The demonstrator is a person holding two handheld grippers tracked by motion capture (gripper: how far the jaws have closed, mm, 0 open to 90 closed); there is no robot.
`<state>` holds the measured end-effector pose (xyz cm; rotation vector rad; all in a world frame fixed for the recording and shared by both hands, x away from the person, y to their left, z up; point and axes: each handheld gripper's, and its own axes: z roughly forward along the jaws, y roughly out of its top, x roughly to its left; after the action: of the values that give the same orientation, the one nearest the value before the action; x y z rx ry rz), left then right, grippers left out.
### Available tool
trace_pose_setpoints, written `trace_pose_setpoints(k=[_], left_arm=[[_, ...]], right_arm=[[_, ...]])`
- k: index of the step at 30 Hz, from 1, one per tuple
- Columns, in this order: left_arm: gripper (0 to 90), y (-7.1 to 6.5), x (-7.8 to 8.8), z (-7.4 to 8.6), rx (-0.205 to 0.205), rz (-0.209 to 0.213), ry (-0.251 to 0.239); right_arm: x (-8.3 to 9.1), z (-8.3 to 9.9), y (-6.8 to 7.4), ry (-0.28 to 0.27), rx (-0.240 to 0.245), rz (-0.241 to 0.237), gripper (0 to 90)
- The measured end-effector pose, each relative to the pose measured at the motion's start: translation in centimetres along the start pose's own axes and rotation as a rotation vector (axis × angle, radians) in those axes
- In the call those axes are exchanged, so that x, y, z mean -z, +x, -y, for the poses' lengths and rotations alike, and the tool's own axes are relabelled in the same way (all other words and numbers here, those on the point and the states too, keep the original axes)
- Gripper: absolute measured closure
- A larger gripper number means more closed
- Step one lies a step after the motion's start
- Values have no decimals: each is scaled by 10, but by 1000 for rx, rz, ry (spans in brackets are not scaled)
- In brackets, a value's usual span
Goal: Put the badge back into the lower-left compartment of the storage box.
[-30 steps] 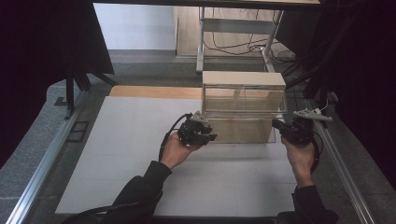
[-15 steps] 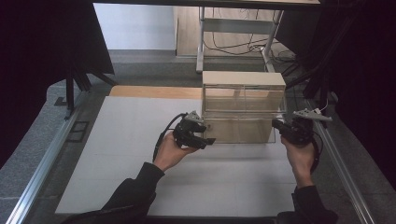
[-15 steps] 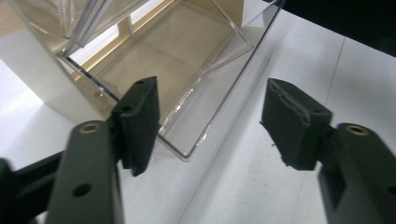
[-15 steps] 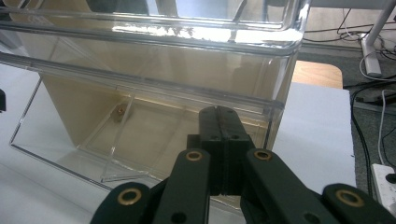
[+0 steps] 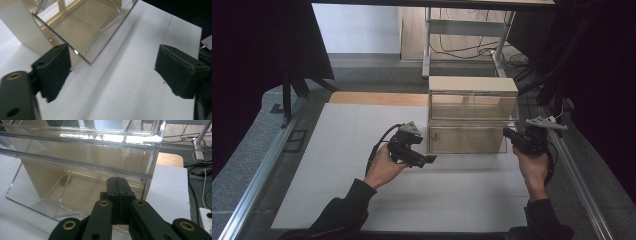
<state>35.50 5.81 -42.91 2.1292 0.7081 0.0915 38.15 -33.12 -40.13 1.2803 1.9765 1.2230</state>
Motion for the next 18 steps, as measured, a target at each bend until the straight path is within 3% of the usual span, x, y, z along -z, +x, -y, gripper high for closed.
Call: trace_pose_setpoints(k=[11, 18], left_arm=[[1, -4, 19, 15, 19, 10, -24], [0, -8, 28, 26, 25, 7, -18]], right_arm=[[0, 0, 0, -1, -1, -1, 896], [0, 0, 0, 0, -2, -2, 896]])
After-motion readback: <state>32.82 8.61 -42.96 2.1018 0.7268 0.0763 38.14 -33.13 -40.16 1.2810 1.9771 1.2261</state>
